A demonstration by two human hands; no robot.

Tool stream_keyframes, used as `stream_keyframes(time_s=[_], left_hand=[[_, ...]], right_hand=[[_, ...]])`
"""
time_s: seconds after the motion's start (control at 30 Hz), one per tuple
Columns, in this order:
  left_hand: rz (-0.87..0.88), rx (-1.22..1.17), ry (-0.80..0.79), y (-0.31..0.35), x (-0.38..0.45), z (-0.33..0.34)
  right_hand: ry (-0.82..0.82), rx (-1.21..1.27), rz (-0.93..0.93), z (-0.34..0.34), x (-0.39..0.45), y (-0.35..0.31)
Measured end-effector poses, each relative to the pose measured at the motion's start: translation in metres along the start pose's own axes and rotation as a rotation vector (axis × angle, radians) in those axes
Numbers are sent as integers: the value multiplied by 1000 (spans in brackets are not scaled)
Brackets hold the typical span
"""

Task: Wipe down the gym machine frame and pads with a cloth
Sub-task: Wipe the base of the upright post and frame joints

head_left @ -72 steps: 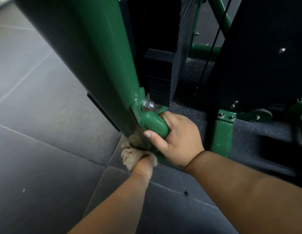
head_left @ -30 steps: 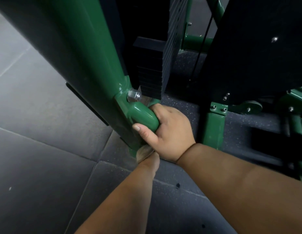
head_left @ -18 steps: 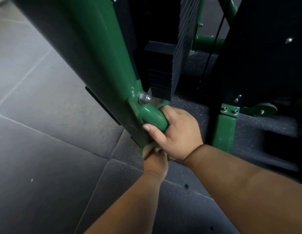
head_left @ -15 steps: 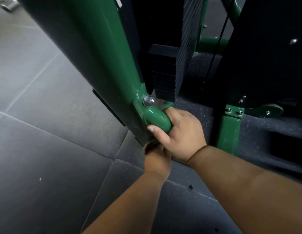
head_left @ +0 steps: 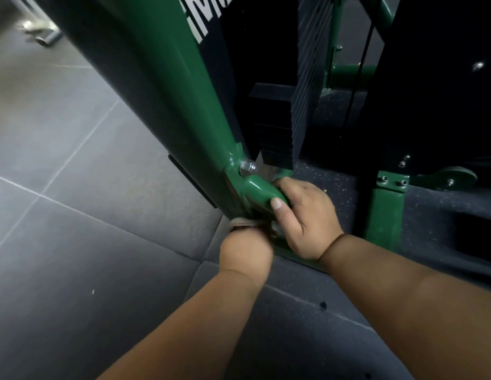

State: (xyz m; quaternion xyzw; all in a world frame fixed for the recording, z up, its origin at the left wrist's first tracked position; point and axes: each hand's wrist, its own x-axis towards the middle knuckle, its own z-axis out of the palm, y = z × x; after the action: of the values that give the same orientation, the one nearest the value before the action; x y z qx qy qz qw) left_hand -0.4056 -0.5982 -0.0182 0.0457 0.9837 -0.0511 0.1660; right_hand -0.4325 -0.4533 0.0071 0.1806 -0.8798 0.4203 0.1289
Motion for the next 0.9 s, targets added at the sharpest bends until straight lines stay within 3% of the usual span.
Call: stream_keyframes(time_s=[0.07,0.17,0.27,0.4,0.57,0.73,0.9], left_hand=[[11,37,108,-4,-14,-11],[-23,61,139,-13,-11,9],[1,64,41,-9,0,23],[182,203,38,16,15,7],[160,165,-114,30,16,0],[110,116,64,29,4,-5],[-65,-323,100,10,-28,-8]], right_hand=[[-4,13,22,-1,-1,2],[-22,1,25,-1,0,3],[-28,-4,27,0,1,3],[-32,2,37,0,1,2],[-21,-27,45,0,1,2],[-30,-26,47,-1,1,-1],[-15,100,47,-4,1,3]])
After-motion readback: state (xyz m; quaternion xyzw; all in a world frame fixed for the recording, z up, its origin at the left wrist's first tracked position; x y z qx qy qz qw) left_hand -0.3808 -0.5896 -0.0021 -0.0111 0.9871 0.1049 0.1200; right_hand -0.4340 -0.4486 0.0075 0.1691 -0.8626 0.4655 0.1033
